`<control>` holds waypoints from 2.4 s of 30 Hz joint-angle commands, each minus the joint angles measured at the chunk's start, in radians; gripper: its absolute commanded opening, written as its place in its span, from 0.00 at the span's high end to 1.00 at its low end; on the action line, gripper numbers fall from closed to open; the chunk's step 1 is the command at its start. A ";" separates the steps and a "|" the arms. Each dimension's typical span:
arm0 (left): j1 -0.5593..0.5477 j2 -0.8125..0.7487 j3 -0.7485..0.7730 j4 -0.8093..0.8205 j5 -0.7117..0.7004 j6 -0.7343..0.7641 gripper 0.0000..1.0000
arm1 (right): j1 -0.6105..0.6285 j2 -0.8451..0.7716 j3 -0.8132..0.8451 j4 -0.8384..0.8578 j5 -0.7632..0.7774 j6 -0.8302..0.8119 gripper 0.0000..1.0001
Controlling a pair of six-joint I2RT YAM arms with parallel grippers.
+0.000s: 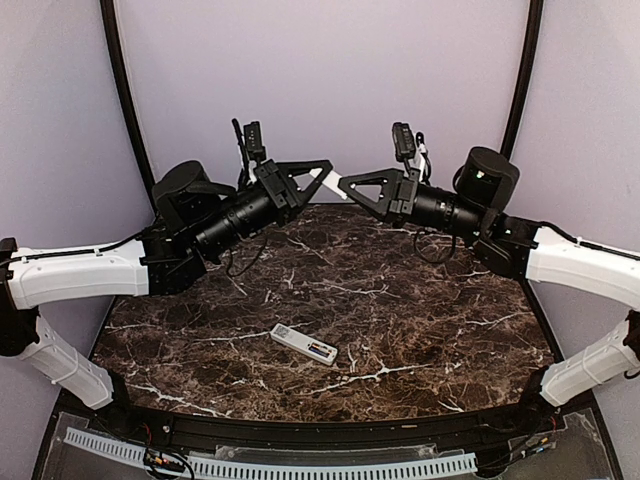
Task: Load the batteries into the remote control
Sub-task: Pass from the left arm to the right, then adjust the remote control without the battery cover at the center of the board.
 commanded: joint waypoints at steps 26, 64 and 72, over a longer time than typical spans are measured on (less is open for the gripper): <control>0.005 -0.242 -0.078 -0.585 -0.171 0.942 0.21 | -0.207 -0.179 -0.042 -0.510 -0.122 -0.108 1.00; 0.083 0.505 0.107 -1.278 0.055 1.761 0.50 | -0.334 -0.124 -0.363 -0.549 -0.368 -0.242 1.00; 0.030 0.507 0.099 -1.292 0.081 1.604 0.63 | -0.334 -0.096 -0.378 -0.596 -0.374 -0.270 1.00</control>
